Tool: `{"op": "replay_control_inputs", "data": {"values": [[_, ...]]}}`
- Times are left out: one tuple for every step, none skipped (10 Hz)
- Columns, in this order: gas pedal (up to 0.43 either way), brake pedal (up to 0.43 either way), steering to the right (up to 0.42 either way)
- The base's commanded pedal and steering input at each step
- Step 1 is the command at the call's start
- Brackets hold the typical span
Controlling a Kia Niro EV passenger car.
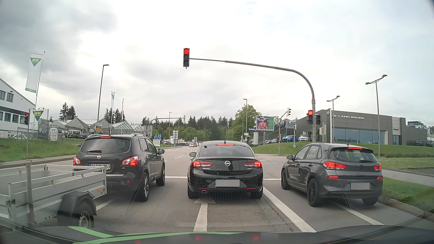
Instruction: Follow the waypoints while adhering to traffic rules and regulations
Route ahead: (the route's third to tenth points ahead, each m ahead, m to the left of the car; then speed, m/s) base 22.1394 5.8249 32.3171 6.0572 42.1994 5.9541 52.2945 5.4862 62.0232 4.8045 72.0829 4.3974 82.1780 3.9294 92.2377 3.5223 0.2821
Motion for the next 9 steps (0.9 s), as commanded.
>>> {"op": "replay_control_inputs", "data": {"values": [[0.000,0.000,0.001],[0.000,0.000,0.001],[0.000,0.000,0.001],[0.000,0.000,0.001],[0.000,0.000,0.001],[0.000,0.000,0.001],[0.000,0.000,0.001],[0.000,0.000,0.001],[0.000,0.000,0.001]]}}
